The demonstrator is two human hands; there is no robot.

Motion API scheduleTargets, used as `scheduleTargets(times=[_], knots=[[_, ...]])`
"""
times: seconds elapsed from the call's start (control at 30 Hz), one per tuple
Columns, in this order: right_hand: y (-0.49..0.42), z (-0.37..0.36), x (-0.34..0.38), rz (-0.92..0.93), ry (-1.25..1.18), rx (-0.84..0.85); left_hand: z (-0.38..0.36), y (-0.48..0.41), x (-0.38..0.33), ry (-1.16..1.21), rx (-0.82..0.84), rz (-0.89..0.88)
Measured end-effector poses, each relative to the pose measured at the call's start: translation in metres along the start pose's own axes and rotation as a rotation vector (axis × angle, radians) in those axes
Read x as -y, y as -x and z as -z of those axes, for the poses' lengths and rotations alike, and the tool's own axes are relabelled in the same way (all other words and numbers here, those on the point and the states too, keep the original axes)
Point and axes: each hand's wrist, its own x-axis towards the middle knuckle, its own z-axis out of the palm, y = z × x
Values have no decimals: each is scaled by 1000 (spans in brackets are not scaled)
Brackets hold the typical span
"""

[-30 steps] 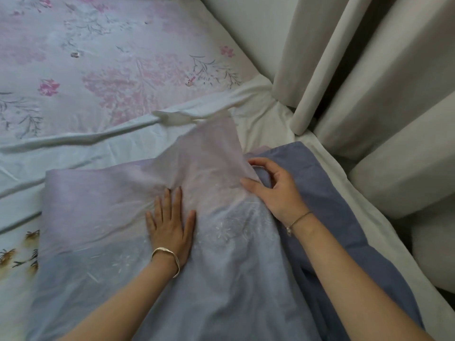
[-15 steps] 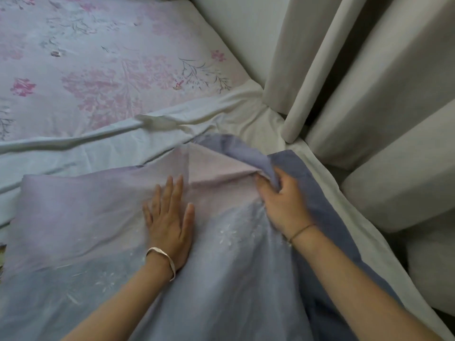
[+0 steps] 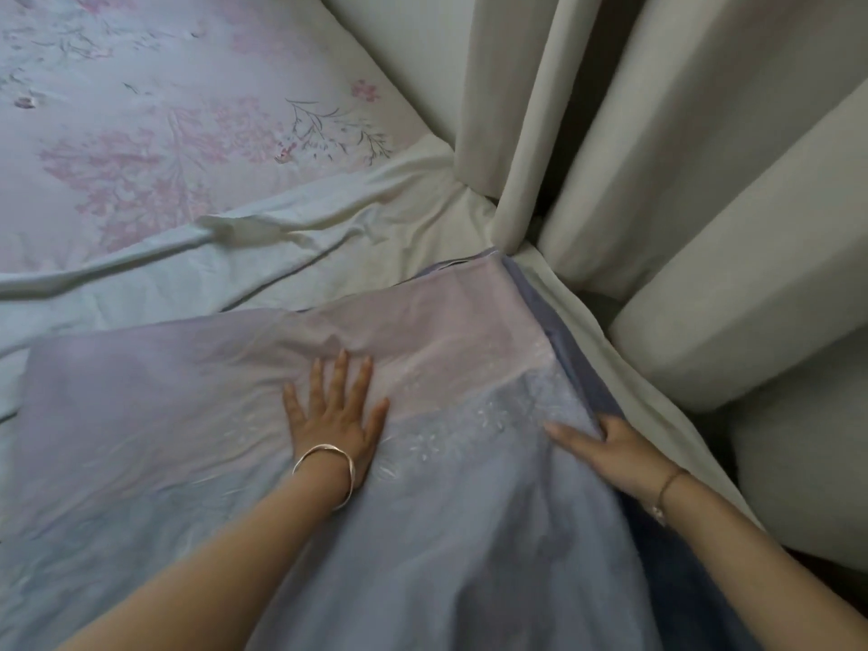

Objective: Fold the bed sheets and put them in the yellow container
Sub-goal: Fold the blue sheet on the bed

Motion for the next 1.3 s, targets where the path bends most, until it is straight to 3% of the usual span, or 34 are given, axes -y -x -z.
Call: scheduleTargets(times=[0.13, 0.23, 0.3, 0.37, 0.43, 0.5, 0.6, 0.7, 0.73, 0.77, 0.87, 0.93, 1.0, 1.1, 1.23, 1.3], knots=[[-9, 23, 23, 140, 132, -125, 6, -2, -4, 21, 79, 46], [-19, 21, 5, 75, 107, -295, 9, -2, -5, 53, 98, 48], [-3, 19, -23, -75, -21, -171, 12, 1, -4, 70, 106, 40], [24, 24, -54, -242, -76, 89, 18, 8, -5, 133, 128, 58], [59, 24, -79, -297, -156, 283, 24, 25, -13, 230, 118, 44], [87, 22, -92, -319, -286, 312, 26, 51, -28, 283, 117, -48], [112, 34, -90, -187, -299, 186, 15, 78, -48, 234, 183, -138], [117, 54, -77, -47, -218, -229, 5, 73, -55, 204, 166, -75], [112, 57, -82, -51, -178, -295, 3, 71, -56, 201, 156, -56], [112, 56, -89, -95, -140, -290, 2, 70, -57, 191, 157, -48], [122, 40, -125, -305, -56, -52, 0, 72, -58, 171, 146, -49], [136, 40, -139, -333, -13, -18, -1, 73, -56, 171, 146, -63], [143, 53, -144, -239, 29, -100, -3, 71, -55, 163, 140, -69], [138, 68, -150, -88, 62, -356, -3, 71, -55, 165, 133, -78], [122, 40, -173, -109, 100, -529, 6, 92, -39, 266, 66, -155], [134, 23, -175, -23, 13, -764, 15, 107, -21, 306, -15, -190]])
